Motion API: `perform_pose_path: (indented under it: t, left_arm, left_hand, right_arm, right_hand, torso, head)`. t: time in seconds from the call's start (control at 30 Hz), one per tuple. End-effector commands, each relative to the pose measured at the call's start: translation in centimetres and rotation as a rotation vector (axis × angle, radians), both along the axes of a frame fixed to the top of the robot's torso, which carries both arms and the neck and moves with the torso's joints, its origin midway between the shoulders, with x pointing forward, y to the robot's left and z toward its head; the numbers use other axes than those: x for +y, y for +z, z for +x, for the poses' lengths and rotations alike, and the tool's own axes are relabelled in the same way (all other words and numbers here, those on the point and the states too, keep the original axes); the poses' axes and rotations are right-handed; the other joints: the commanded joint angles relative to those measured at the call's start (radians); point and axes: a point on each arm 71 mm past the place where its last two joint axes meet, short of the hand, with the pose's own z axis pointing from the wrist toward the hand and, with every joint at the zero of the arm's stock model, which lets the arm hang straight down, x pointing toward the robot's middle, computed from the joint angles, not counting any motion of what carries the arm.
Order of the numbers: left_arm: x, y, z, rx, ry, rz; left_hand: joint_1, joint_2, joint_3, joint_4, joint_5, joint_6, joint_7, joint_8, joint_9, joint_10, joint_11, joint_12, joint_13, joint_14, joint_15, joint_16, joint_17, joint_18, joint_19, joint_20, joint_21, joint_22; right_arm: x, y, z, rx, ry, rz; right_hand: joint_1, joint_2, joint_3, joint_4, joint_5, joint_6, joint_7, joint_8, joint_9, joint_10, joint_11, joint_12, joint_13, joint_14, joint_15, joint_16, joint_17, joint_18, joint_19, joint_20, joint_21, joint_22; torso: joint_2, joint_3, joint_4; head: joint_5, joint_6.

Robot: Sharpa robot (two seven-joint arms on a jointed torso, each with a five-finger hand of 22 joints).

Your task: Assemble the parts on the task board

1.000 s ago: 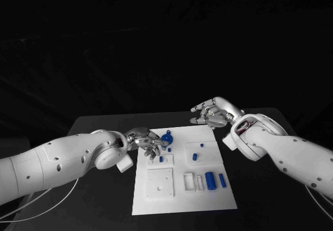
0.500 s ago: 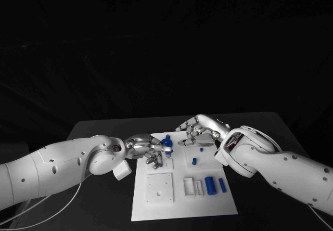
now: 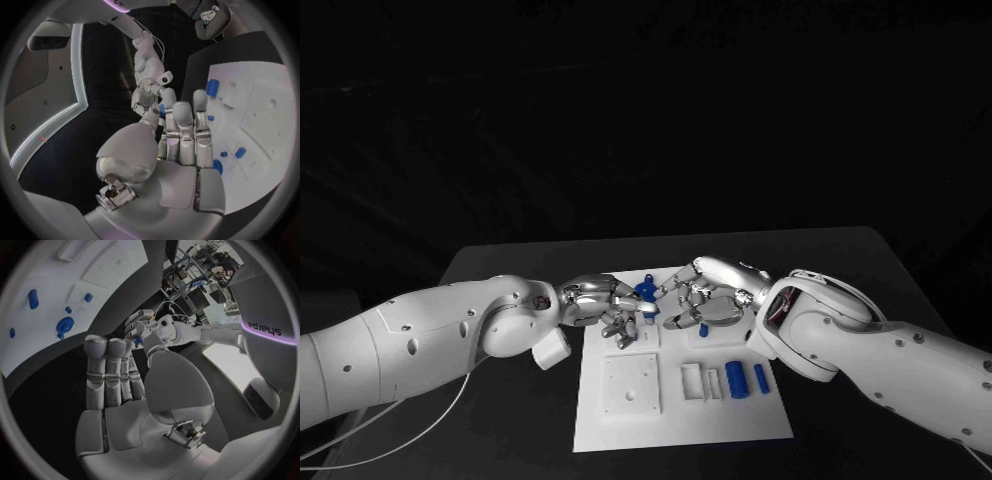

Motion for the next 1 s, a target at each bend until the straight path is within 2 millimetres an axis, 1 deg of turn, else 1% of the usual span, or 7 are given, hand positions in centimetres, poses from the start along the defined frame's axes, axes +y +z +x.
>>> perform_pose_path:
  t: [0.03, 0.2, 0.33, 0.57, 0.73, 0.9, 1.0]
  left_arm:
    - [-0.15, 0.07, -0.12, -0.029, -0.03, 0.012]
    - [-0.21, 0.01, -0.13, -0.057, -0.037, 0.038]
    - [-0.29, -0.01, -0.18, -0.068, -0.043, 0.05]
    - [-0.42, -0.06, -0.29, -0.09, -0.056, 0.074]
    - [-0.51, -0.04, -0.34, -0.097, -0.057, 0.077]
    - [-0.56, 0.0, -0.33, -0.098, -0.051, 0.073]
    - [-0.55, 0.02, -0.3, -0.097, -0.047, 0.07]
  left_hand:
    - [0.026, 0.038, 0.035, -0.045, -0.003, 0.0, -0.005, 0.006, 0.001, -0.008, -0.002, 0.003, 0.001, -0.007, 0.003, 0.007, -0.001, -0.002, 0.002, 0.005, -0.004, 0.018]
    - [0.027, 0.037, 0.033, -0.046, -0.004, 0.0, -0.005, 0.007, 0.002, -0.008, -0.002, 0.005, 0.001, -0.007, 0.003, 0.008, -0.002, -0.002, 0.003, 0.005, -0.003, 0.019]
    - [0.027, 0.038, 0.032, -0.047, -0.006, 0.0, -0.005, 0.007, 0.002, -0.009, -0.002, 0.005, 0.001, -0.007, 0.002, 0.009, -0.002, -0.002, 0.003, 0.005, -0.003, 0.019]
    - [0.028, 0.037, 0.03, -0.049, -0.008, 0.0, -0.005, 0.008, 0.002, -0.009, -0.002, 0.007, 0.001, -0.007, 0.002, 0.009, -0.003, -0.002, 0.003, 0.005, -0.002, 0.019]
    - [0.027, 0.038, 0.027, -0.047, -0.016, 0.001, -0.005, 0.008, 0.001, -0.009, -0.002, 0.008, 0.001, -0.007, 0.002, 0.01, -0.004, -0.002, 0.004, 0.005, -0.002, 0.019]
    - [0.027, 0.039, 0.025, -0.046, -0.024, 0.001, -0.005, 0.008, 0.001, -0.009, -0.002, 0.009, 0.001, -0.007, 0.002, 0.01, -0.005, -0.002, 0.004, 0.005, -0.002, 0.018]
    - [0.028, 0.04, 0.023, -0.044, -0.03, 0.001, -0.006, 0.009, 0.001, -0.009, -0.002, 0.009, 0.001, -0.007, 0.002, 0.011, -0.005, -0.002, 0.004, 0.005, -0.002, 0.018]
  right_arm:
    - [0.27, -0.11, -0.39, 0.02, 0.046, 0.001]
    - [0.37, -0.12, -0.5, 0.034, 0.05, 0.014]
    - [0.44, -0.09, -0.51, 0.035, 0.048, 0.022]
    - [0.49, -0.06, -0.45, 0.038, 0.041, 0.034]
    - [0.67, -0.32, -0.48, 0.052, 0.047, 0.028]
    - [0.94, -0.71, -0.62, 0.066, 0.058, 0.02]
    - [1.07, -0.89, -0.72, 0.074, 0.065, 0.015]
  right_hand:
    - [-0.006, 0.008, -0.006, -0.001, 0.009, 0.004, -0.001, -0.002, -0.001, -0.003, -0.001, -0.006, 0.0, -0.003, -0.002, 0.001, 0.001, -0.003, -0.004, -0.001, 0.002, 0.072]
    - [-0.014, 0.014, -0.009, -0.002, 0.011, 0.006, -0.001, -0.002, -0.001, -0.003, -0.001, -0.005, 0.002, -0.003, -0.002, 0.001, 0.002, -0.004, -0.004, -0.001, 0.007, 0.072]
    - [-0.023, 0.021, -0.012, 0.003, 0.009, 0.008, -0.002, -0.002, -0.001, -0.002, -0.002, -0.003, 0.004, -0.001, -0.002, 0.002, 0.003, -0.004, -0.002, -0.001, 0.011, 0.073]
    - [-0.035, 0.046, 0.011, 0.01, -0.024, 0.02, -0.004, -0.002, -0.001, -0.002, -0.005, 0.0, 0.008, 0.001, -0.004, 0.004, 0.004, -0.005, 0.0, -0.003, 0.019, 0.074]
    - [-0.043, 0.053, 0.046, 0.004, -0.057, 0.048, -0.01, -0.002, -0.001, -0.002, -0.008, 0.004, 0.012, 0.002, -0.006, 0.004, 0.005, -0.007, -0.001, -0.005, 0.025, 0.075]
    - [-0.047, 0.052, 0.062, 0.001, -0.063, 0.076, -0.017, -0.002, -0.001, -0.002, -0.012, 0.006, 0.015, 0.002, -0.009, 0.004, 0.006, -0.008, -0.001, -0.007, 0.027, 0.075]
    - [-0.048, 0.052, 0.065, -0.002, -0.065, 0.097, -0.023, -0.001, 0.001, -0.002, -0.014, 0.006, 0.016, 0.002, -0.01, 0.004, 0.006, -0.009, -0.002, -0.009, 0.027, 0.075]
  torso:
    - [0.0, -0.0002, -0.0001]
    - [0.0, -0.0014, -0.0002]
    - [0.001, -0.0014, 0.0001]
    - [0.0, -0.0019, -0.0003]
    - [0.0, -0.002, -0.0007]
    - [0.0, -0.0009, 0.0004]
    - [0.0, -0.001, 0.0005]
  head:
    - [0.002, -0.003]
    - [0.003, -0.005]
    - [0.004, -0.008]
    - [0.005, -0.011]
    - [0.006, -0.012]
    - [0.008, -0.014]
    - [0.008, -0.016]
